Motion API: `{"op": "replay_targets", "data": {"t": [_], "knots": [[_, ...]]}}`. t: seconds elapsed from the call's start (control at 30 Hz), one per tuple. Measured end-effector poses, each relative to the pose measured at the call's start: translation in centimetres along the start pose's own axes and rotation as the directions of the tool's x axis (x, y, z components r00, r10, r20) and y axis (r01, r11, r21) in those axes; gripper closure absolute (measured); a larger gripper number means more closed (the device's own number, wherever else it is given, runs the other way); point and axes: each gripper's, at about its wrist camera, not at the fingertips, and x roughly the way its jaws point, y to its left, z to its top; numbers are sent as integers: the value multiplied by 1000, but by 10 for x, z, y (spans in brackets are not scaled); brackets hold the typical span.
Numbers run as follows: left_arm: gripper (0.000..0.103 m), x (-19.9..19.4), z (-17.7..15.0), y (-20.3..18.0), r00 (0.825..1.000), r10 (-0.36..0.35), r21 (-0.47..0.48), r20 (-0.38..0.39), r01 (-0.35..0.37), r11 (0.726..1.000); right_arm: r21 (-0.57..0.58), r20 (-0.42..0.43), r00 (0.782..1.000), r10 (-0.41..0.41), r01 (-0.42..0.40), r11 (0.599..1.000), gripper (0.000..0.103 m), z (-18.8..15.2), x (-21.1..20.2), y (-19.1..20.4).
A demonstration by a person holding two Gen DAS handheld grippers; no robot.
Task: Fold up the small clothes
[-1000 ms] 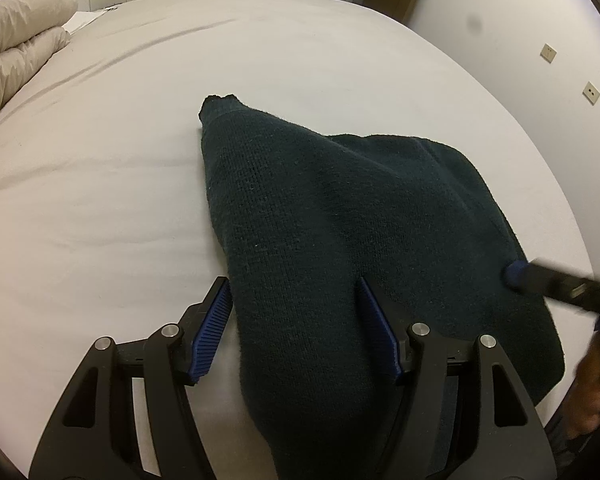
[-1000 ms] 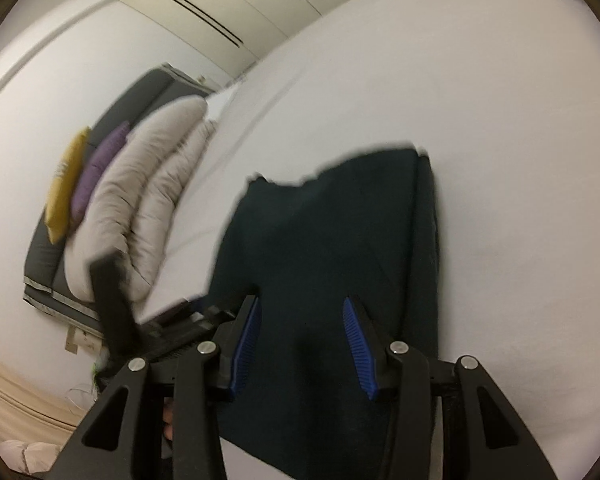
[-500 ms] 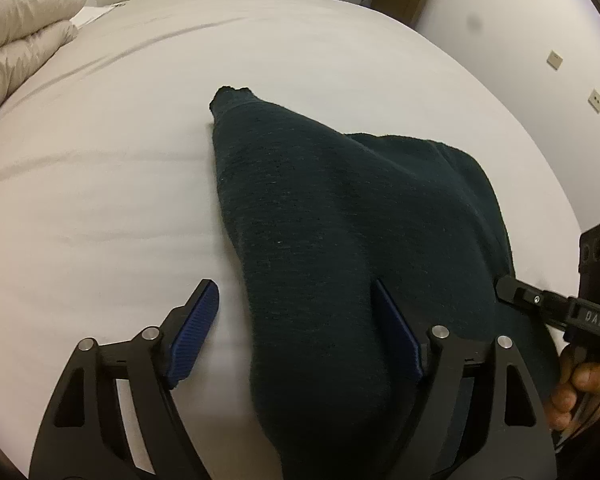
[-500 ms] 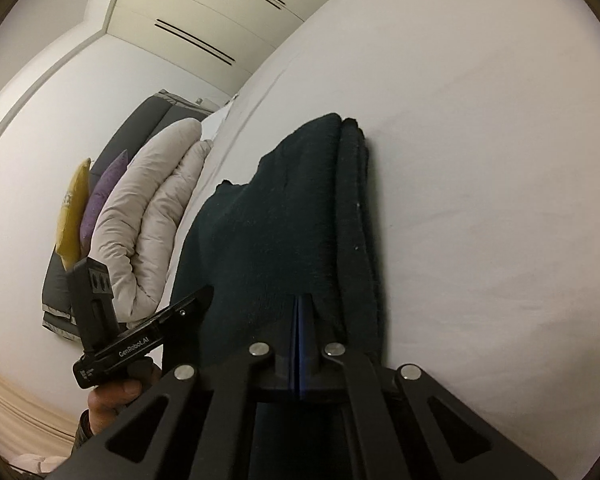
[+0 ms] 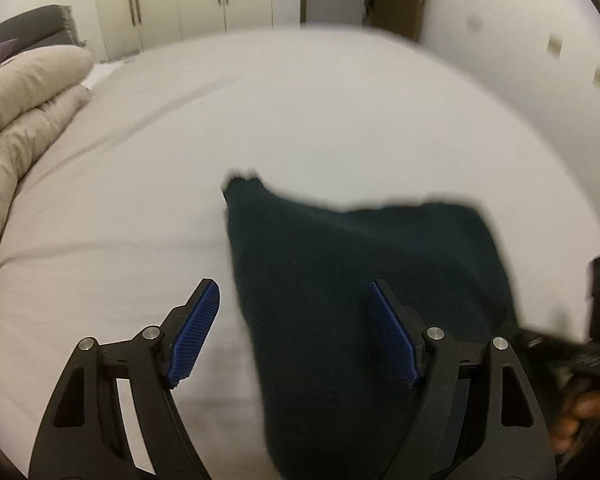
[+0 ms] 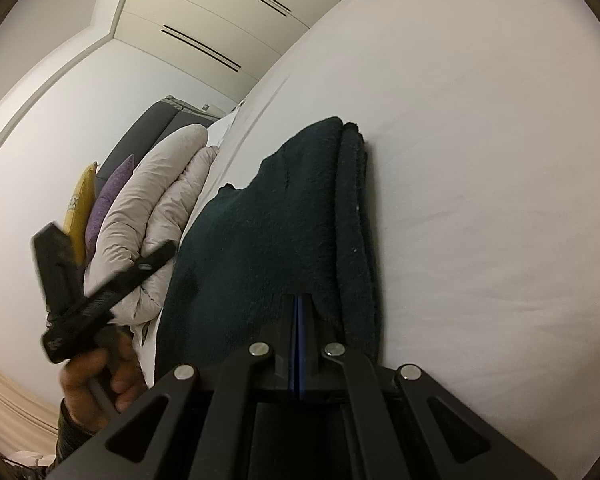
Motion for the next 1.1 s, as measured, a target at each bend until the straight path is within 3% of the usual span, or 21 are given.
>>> {"op": "replay_targets", "data": {"t": [0.03,0.17,0.3,0.43,0.47,0.5,0.53,0.57,0.63,0.7,0.73,0.8,0.93,0.97,1.07,1.1], "knots": [[27,16,-5,-1,999,-6,-1,-37,6,1000,1,0,1000,0,0,1000,103,0,-1,-1],[25,28,-14,12,997,-66,-78,-28,63,995,1,4,1000,10,-10,1000,103,-1,-6,-10],[23,24,-17,-1,1000,9,-10,5,-9,1000,-5,13,1000,-10,10,1000,103,-3,-8,-8],[23,4,-22,5,999,13,-60,31,-11,998,-18,42,995,-95,96,995,103,-9,-27,4],[24,-5,-26,6,999,24,-64,46,-21,998,-22,53,988,-146,148,989,97,-12,-35,8],[24,-21,-30,6,996,43,-66,75,-38,997,-26,72,973,-220,222,975,77,-15,-47,13],[24,-38,-35,6,990,63,-65,125,-55,996,-36,100,960,-261,266,963,65,-19,-59,18],[24,-53,-39,7,983,78,-70,165,-68,995,-43,136,951,-277,285,958,51,-22,-72,23],[21,-90,-47,7,960,113,-93,255,-92,991,-63,232,927,-294,316,947,39,-30,-106,39],[7,-121,-55,3,936,140,-101,324,-113,988,-89,314,897,-312,354,931,20,-36,-132,57],[2,-139,-60,0,914,167,-105,371,-137,985,-97,344,884,-316,368,925,16,-38,-141,64],[0,-179,-71,-8,850,236,-123,472,-202,972,-111,406,852,-331,406,907,2,-40,-160,83],[0,-239,-85,-18,768,258,-128,586,-227,966,-138,490,807,-329,445,885,0,-42,-188,122],[0,-251,-88,-21,754,257,-121,604,-231,965,-142,509,795,-330,456,879,0,-43,-193,132],[0,-280,-92,-29,787,216,-74,579,-213,974,-149,561,769,-307,458,876,0,-47,-210,157],[0,-288,-93,-30,785,212,-72,583,-209,975,-152,575,765,-290,448,881,0,-49,-216,164]]}}
